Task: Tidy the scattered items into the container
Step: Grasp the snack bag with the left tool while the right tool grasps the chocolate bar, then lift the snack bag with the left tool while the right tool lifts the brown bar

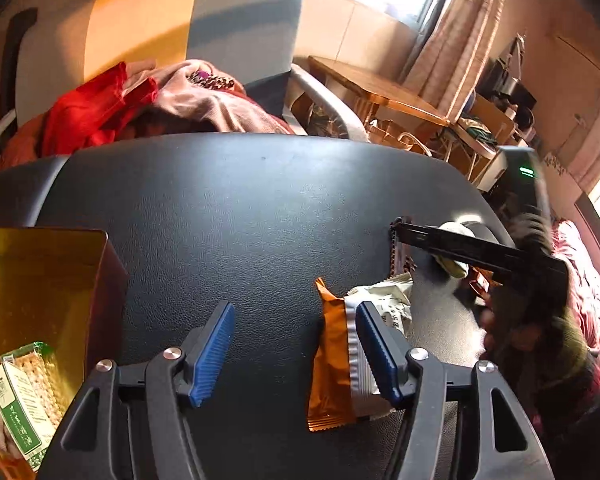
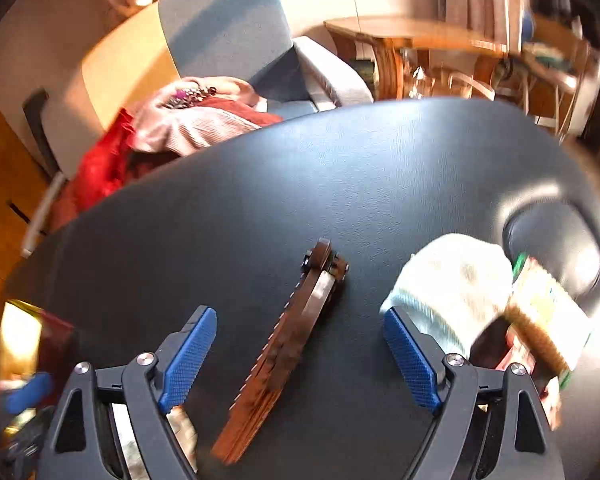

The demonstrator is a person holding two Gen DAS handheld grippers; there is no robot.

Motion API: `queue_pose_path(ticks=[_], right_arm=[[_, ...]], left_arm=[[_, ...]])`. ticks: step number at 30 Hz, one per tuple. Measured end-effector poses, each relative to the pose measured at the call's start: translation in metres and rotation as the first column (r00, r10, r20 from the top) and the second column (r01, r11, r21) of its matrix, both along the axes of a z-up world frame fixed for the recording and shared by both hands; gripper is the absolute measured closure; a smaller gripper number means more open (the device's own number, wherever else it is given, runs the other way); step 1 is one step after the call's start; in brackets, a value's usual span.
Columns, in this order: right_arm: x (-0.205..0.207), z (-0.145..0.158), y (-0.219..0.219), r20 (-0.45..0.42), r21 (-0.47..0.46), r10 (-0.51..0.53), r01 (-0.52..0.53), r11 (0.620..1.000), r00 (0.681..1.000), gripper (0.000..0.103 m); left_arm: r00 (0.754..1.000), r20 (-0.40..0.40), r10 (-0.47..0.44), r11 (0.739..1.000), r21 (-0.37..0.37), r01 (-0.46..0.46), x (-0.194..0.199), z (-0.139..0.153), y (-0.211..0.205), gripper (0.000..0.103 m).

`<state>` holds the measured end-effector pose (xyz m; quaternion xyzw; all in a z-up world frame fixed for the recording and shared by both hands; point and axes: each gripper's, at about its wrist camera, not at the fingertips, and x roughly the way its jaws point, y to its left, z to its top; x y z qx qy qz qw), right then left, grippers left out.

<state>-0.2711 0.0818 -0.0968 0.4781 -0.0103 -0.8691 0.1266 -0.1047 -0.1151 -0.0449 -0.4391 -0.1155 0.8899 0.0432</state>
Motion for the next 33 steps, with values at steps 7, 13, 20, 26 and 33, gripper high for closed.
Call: queue_pose_path(ticks=[7,13,20,26,33], right_arm=[[-0.030,-0.022,-0.017,0.092,0.057,-0.006,0.000,0.998,0.996,0.029],[-0.001,-0.021,-0.013,0.063,0.138,0.072,-0.080,0.987,0.995,0.069],[0.063,-0.021,0.017,0.081,0.173,0.164,-0.176,0.969,0.983,0.077],[0.109,-0.020,0.059,0.085,0.038,0.148,-0.151,0.988,0.985,0.073],[0.127,-0.022,0.072,0.069,-0.058,0.137,-0.133,0.989,0.988,0.047]], left_arm=[[1.000,0.024,0.004,1.000,-0.010,-0.004,0.009,-0.006,-0.009,0.038],[1.000,0.030,-0.002,1.000,0.004,0.001,0.017,-0.009,-0.010,0.038],[0.992,0.016,-0.122,0.992,0.013,0.122,0.026,-0.007,0.015,0.028],[0.950,-0.002,-0.311,0.943,-0.128,0.308,0.018,0.001,0.049,0.023],[0.849,0.104,-0.518,0.816,-0.236,0.527,0.000,-0.001,0.083,0.023]])
